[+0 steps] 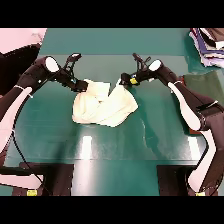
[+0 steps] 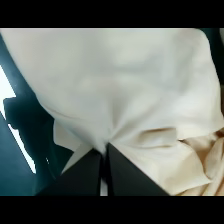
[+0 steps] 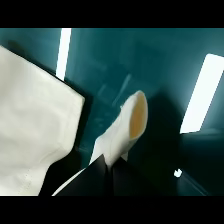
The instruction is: Fold the shirts.
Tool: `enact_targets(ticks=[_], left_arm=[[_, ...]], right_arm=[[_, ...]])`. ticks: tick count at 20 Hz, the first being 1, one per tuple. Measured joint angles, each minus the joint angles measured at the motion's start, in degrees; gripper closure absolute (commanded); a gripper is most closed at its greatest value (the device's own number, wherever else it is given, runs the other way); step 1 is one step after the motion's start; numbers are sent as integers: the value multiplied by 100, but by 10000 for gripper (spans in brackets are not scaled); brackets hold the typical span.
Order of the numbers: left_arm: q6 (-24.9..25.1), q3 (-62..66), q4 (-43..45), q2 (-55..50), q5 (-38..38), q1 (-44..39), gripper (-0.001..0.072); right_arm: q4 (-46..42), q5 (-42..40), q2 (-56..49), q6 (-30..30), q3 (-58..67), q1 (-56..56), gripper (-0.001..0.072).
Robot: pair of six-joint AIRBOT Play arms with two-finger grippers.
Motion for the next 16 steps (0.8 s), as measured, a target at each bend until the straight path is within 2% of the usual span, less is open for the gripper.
enact_targets(ticks=[5, 9, 16], left_arm=[[-437, 2, 474, 1054, 199, 459, 680], [-555, 4, 610, 2472, 428, 964, 680], [-608, 304, 575, 4551, 776, 1217, 680]], right_arm=[[-802, 439, 734, 0, 693, -284, 695], [-1294, 831, 2055, -4, 968, -774, 695], [-1410, 1408, 4258, -11, 1060, -1469, 695]])
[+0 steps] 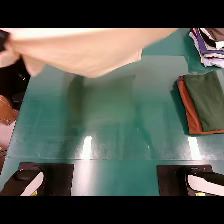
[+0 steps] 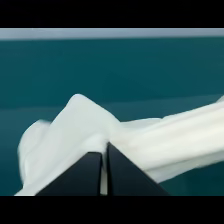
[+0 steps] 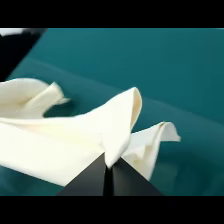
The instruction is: Fold the shirts.
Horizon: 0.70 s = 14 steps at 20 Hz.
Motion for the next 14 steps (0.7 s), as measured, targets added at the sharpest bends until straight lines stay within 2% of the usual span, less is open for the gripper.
enact_targets(ticks=[5, 8, 14], left_arm=[[20, 837, -330, 407, -24, 26, 680], [94, 1040, -501, 304, -160, 28, 680], [219, 1016, -638, -1384, -1224, 28, 680]], right_arm=[[-160, 103, 1023, -4, 2, -234, 697], [-433, 177, 1235, 168, 4, -260, 696], [-800, 1110, 393, 693, -446, -282, 696]])
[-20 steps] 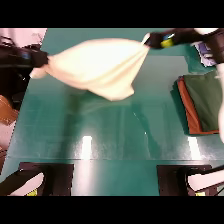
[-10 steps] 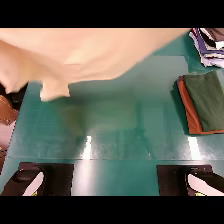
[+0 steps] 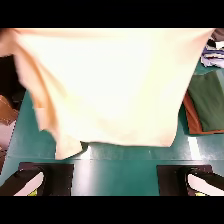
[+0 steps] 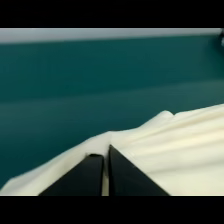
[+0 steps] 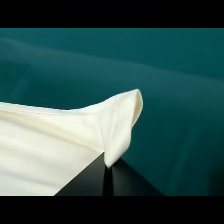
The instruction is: Fold the shirts.
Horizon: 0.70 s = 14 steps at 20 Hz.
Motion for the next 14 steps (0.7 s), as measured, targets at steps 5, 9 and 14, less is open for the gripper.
enact_targets(ticks=[5, 9, 14], left_arm=[[190, -396, -197, -2100, -299, -127, 679], [481, -498, -269, -3285, 254, -210, 678], [588, -328, -214, -3724, 671, -90, 174]], right_arm=[[-55, -273, -1211, 24, -1248, -72, 695], [72, -890, -2151, -92, -1561, -55, 693], [520, -1196, -2979, -153, -920, -118, 347]])
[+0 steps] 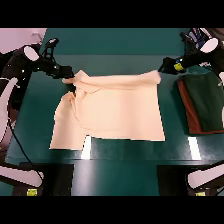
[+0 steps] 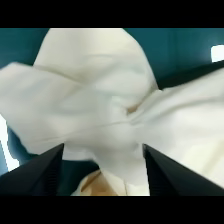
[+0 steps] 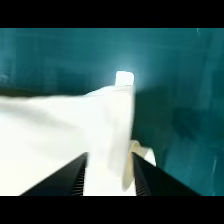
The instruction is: Fold the shirts.
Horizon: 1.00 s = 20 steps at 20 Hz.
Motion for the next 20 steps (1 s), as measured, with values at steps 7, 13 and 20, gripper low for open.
enact_targets(ticks=[7, 13, 20], left_arm=[[186, -210, -68, 699, -1438, 933, 175], [616, -2518, -52, 1690, -1537, 1589, 175], [741, -3724, -203, 1840, -651, 1738, 176]], right_arm=[[837, 953, 323, -570, -26, -426, 348], [1475, 1150, 1720, -1143, -2127, -809, 348], [1814, 1010, 2874, -1384, -3635, -859, 348]])
